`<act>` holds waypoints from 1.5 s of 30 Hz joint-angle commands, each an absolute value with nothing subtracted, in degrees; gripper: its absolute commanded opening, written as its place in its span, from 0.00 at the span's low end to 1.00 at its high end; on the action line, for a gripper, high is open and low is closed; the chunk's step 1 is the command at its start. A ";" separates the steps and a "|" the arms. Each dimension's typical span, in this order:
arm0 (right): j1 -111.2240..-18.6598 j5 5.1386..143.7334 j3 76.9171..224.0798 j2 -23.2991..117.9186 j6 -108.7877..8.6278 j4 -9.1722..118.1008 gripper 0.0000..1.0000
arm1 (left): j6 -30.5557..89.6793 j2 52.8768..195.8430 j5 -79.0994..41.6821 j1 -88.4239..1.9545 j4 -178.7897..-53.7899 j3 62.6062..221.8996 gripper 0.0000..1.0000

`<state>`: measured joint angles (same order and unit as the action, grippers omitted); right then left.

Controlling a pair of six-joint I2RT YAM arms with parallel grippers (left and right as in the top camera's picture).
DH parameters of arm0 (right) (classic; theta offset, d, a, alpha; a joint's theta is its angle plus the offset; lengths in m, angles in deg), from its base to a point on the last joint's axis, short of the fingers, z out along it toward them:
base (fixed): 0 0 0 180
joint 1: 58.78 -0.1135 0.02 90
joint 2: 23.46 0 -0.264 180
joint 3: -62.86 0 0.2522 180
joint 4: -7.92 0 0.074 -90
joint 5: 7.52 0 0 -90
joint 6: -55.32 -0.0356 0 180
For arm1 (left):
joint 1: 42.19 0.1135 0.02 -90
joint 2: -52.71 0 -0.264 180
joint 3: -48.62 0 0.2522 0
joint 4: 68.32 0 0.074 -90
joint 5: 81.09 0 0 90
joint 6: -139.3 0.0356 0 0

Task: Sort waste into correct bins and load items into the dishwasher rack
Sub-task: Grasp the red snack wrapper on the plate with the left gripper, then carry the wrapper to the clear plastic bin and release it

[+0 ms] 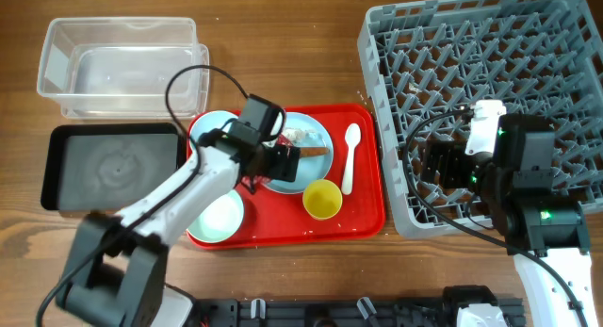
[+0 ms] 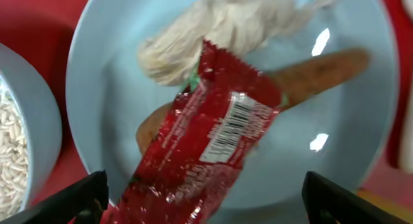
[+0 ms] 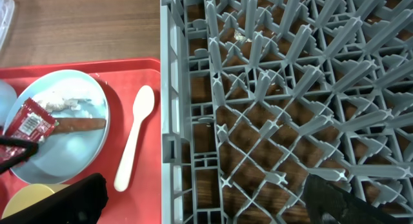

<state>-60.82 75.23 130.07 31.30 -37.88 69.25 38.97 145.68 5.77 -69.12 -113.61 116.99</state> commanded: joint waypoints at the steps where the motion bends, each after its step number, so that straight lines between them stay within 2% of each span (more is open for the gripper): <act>1: -60.52 74.77 131.38 31.34 -37.84 69.08 1.00 | 39.91 147.91 8.83 -69.26 -113.31 117.66 0.90; 3: -60.52 74.77 131.36 31.34 -37.82 69.08 1.00 | 39.91 148.74 8.81 -69.41 -113.31 117.66 0.84; 5: -60.52 74.77 131.36 31.34 -37.82 69.08 1.00 | 39.89 148.96 8.81 -69.41 -113.33 117.66 0.71; 7: -60.52 74.77 131.38 31.34 -37.82 69.08 1.00 | 39.91 148.94 8.81 -69.41 -113.11 117.69 0.47; 8: -60.52 74.77 131.38 31.34 -37.84 69.08 1.00 | 39.91 148.94 8.83 -69.41 -113.13 117.69 0.24; 9: -60.52 74.77 131.36 31.34 -37.82 69.08 1.00 | 39.91 148.87 8.85 -69.39 -113.15 117.69 0.07; 10: -60.52 74.77 131.36 31.34 -37.86 69.08 1.00 | 39.91 148.70 8.85 -69.39 -113.15 117.69 0.04; 14: -60.52 74.77 131.36 31.34 -37.84 69.10 1.00 | 39.89 145.18 9.09 -69.28 -114.92 118.95 0.04; 19: -60.52 74.80 131.36 31.34 -37.84 69.08 1.00 | 39.87 133.49 23.04 -67.38 -119.14 124.29 0.04; 24: -60.52 74.77 131.36 31.34 -37.82 69.08 1.00 | 39.82 128.28 25.90 -54.04 -107.38 124.53 0.04; 27: -60.52 74.77 131.36 31.34 -37.84 69.08 1.00 | 39.82 131.89 25.88 -45.80 -98.09 124.53 0.04; 31: -60.52 74.77 131.36 31.34 -37.86 69.08 1.00 | 39.85 139.34 23.93 -39.97 -87.12 124.53 0.04; 32: -60.52 74.77 131.36 31.34 -37.84 69.10 1.00 | 39.85 141.79 23.26 -38.98 -84.39 124.53 0.07; 36: -60.52 74.77 131.36 31.34 -37.86 69.10 1.00 | 39.85 149.33 23.30 -37.78 -77.24 124.55 0.50; 40: -60.52 74.77 131.36 31.34 -37.86 69.10 0.99 | 39.87 149.83 23.28 -37.78 -74.66 124.55 0.58; 43: -60.52 74.77 131.36 31.37 -37.84 69.10 1.00 | 39.89 147.87 22.34 -37.85 -73.96 124.70 0.59; 45: -60.52 74.77 131.36 31.37 -37.84 69.10 1.00 | 39.85 145.05 16.61 -38.28 -77.02 124.70 0.59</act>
